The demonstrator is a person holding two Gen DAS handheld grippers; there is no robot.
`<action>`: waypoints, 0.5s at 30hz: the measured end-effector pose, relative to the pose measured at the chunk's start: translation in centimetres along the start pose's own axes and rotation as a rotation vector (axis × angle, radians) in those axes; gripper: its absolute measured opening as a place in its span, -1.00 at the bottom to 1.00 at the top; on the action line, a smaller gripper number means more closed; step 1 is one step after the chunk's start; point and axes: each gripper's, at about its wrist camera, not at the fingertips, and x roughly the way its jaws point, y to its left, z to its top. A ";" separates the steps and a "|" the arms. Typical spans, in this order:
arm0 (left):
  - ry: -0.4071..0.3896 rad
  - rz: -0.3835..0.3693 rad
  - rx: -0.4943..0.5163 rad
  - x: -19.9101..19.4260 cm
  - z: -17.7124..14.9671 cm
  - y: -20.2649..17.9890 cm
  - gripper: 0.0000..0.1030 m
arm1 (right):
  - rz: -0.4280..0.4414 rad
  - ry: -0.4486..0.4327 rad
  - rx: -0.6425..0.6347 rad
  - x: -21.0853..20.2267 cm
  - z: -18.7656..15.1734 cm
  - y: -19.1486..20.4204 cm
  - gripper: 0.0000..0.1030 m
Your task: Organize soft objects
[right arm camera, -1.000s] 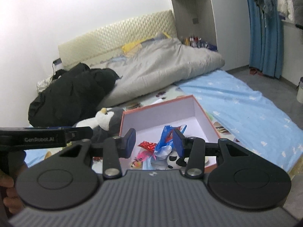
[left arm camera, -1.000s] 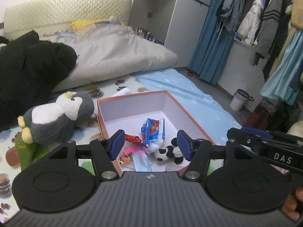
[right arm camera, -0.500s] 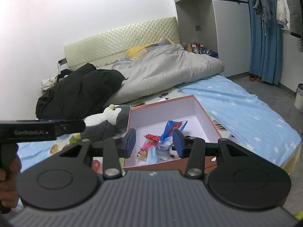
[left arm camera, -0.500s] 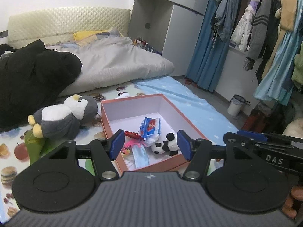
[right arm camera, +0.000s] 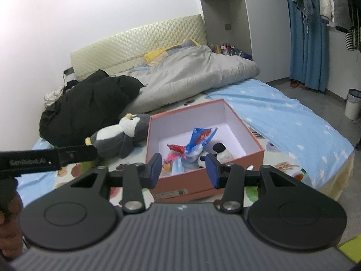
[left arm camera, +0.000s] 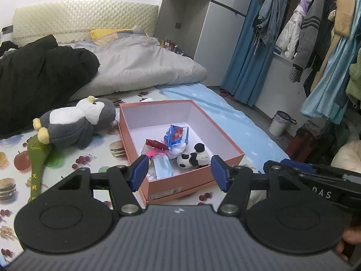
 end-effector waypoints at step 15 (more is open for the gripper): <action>0.016 0.008 -0.019 0.9 -0.7 0.3 0.33 | 0.005 0.007 -0.001 0.3 -0.4 0.2 -0.10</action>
